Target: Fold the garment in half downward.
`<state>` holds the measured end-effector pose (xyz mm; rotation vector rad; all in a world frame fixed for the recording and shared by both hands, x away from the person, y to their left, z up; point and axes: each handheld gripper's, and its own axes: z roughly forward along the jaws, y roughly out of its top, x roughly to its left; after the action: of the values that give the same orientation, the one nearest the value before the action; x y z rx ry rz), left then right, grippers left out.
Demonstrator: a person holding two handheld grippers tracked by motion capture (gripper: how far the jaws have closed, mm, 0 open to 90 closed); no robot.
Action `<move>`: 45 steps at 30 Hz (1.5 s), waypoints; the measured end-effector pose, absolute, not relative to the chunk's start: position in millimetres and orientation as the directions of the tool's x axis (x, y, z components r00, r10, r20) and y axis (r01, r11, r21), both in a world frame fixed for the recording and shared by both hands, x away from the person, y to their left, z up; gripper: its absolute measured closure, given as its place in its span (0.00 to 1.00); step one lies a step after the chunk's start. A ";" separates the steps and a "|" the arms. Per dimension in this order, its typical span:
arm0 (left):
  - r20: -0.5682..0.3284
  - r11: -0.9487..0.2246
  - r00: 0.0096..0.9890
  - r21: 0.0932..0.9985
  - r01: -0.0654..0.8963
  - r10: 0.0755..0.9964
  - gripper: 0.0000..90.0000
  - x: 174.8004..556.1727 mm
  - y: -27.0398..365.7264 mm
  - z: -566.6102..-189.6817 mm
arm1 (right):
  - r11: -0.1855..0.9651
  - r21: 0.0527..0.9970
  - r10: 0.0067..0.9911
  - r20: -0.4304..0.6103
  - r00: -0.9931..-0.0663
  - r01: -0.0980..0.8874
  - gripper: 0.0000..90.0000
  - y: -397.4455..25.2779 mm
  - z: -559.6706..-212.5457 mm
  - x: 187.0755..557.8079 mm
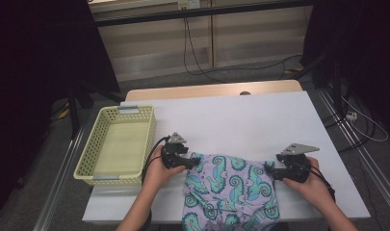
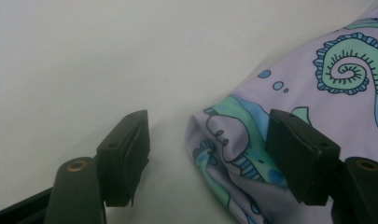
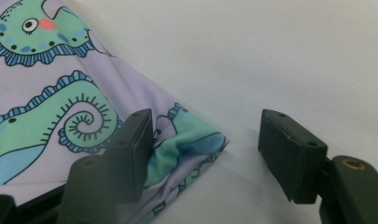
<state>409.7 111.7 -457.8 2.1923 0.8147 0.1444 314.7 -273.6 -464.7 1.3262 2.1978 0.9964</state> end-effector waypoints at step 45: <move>-0.211 -0.453 0.768 0.701 0.550 0.605 0.94 400.0 109.3 -431.7 | 0.270 0.778 0.826 0.114 -0.551 0.567 0.91 -274.1 -442.8 318.5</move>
<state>400.0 109.3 -431.7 2.1568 0.8587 0.0868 318.5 -274.1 -442.8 1.2749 2.2318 1.1638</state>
